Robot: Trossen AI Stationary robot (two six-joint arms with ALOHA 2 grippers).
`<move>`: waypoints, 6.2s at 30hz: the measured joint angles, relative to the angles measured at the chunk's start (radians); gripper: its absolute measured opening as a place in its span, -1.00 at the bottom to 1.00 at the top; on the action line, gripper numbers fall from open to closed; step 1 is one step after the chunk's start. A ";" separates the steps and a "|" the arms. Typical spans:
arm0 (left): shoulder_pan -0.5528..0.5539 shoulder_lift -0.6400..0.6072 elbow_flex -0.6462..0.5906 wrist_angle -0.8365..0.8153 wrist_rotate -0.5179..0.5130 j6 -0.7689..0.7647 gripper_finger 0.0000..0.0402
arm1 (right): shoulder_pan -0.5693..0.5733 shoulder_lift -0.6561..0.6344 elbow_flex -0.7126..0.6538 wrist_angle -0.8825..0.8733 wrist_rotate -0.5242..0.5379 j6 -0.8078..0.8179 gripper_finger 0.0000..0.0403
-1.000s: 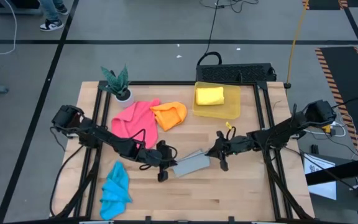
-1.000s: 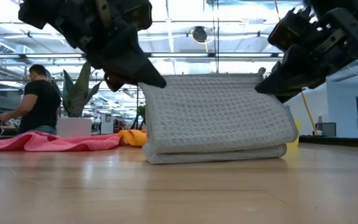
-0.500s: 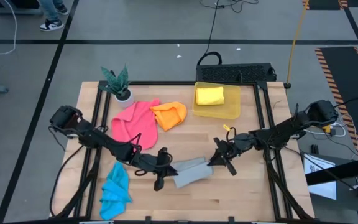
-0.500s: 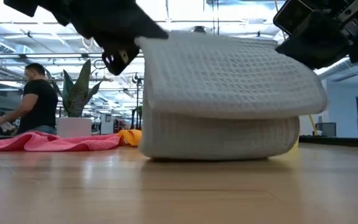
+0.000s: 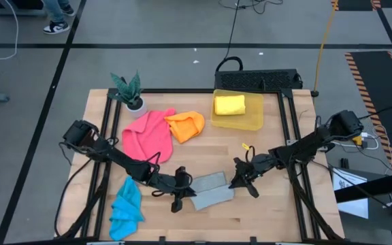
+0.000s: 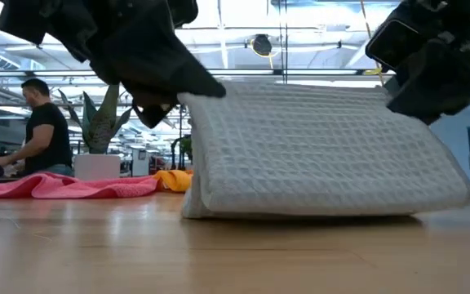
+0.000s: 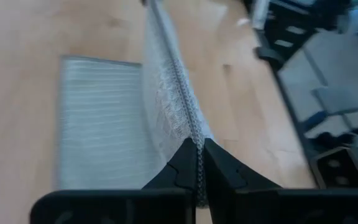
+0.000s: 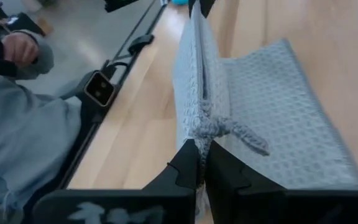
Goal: Fold microfiber towels
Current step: Fold the gray kitchen towel
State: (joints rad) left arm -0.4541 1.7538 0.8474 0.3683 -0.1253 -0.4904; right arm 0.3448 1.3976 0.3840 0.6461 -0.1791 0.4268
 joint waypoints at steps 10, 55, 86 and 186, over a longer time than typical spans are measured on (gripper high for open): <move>-0.012 0.007 0.000 0.070 0.064 0.006 -0.86 | 0.041 0.011 0.000 0.110 -0.049 0.038 -0.96; 0.078 -0.023 -0.001 -0.202 -0.194 0.157 -0.45 | 0.009 0.016 -0.004 -0.097 0.542 0.154 -0.49; 0.092 0.055 -0.001 -0.132 -0.069 0.147 -0.95 | 0.089 0.016 -0.004 0.076 0.254 -0.002 -0.58; 0.237 -0.027 -0.214 -0.104 -0.112 -0.081 -0.16 | -0.062 0.381 0.348 -0.202 0.417 -0.131 -0.58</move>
State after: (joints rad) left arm -0.2169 1.7269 0.6334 0.2643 -0.2376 -0.5713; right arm 0.2833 1.7788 0.7322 0.4438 0.2375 0.2959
